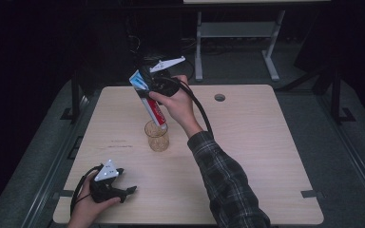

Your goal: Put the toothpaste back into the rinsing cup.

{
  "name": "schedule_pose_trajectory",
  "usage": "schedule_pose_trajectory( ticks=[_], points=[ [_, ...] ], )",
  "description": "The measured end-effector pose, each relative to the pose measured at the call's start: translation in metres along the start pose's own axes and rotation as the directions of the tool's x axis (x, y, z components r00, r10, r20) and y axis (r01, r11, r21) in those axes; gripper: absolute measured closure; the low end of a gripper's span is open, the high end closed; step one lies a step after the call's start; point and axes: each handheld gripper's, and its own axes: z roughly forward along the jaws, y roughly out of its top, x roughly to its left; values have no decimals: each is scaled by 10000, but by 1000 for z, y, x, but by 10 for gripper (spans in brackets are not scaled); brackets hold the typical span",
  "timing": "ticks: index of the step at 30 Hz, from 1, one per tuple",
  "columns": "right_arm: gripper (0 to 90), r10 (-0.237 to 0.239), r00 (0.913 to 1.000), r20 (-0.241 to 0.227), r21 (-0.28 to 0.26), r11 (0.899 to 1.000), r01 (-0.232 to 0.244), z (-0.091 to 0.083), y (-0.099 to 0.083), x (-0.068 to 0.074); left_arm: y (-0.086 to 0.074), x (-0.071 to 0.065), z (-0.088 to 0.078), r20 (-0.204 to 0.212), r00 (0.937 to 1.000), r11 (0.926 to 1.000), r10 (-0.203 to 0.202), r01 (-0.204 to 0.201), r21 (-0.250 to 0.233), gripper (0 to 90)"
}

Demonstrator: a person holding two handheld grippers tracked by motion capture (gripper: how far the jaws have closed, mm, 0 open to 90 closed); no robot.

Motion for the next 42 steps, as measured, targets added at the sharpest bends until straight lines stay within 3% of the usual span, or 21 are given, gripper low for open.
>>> schedule_pose_trajectory(
  ticks=[24, 42],
  points=[
    [703, 104, 9994, -327, 169, 9998, -99, 14, -25, -2, 0, 0, 0, -8, 10000, 10000, 14, -14, 12, 139],
    [704, 258, 9990, -362, 596, 9979, -236, 22, -52, -7, 0, 0, 0, -10, 10000, 10000, 30, -30, 36, 139]
  ],
)
